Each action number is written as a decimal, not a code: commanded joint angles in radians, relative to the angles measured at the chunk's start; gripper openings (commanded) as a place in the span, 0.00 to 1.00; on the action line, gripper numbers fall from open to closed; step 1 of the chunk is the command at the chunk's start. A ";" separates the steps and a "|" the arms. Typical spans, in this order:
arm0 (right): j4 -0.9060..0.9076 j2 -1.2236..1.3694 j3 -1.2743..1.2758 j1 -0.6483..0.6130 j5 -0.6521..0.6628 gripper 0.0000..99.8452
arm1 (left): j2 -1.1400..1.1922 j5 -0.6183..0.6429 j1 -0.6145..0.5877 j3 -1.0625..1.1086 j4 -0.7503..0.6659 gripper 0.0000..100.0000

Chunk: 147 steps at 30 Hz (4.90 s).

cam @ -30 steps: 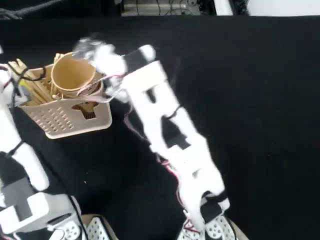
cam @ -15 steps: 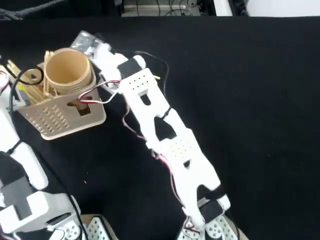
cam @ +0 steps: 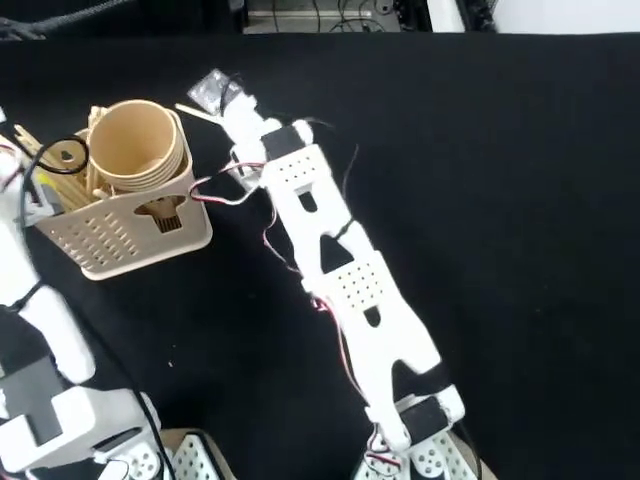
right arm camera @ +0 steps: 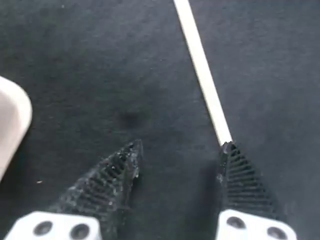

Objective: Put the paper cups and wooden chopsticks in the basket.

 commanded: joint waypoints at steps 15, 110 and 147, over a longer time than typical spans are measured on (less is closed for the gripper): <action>-0.075 0.110 -0.061 0.031 0.020 0.24 | -0.006 -0.003 0.007 0.002 0.003 0.19; 0.078 0.162 -0.205 -0.020 0.241 0.01 | -0.006 -0.058 -0.001 0.084 -0.029 0.19; 0.316 0.107 -0.197 -0.124 0.420 0.03 | -0.060 -0.051 0.067 -0.068 0.025 0.20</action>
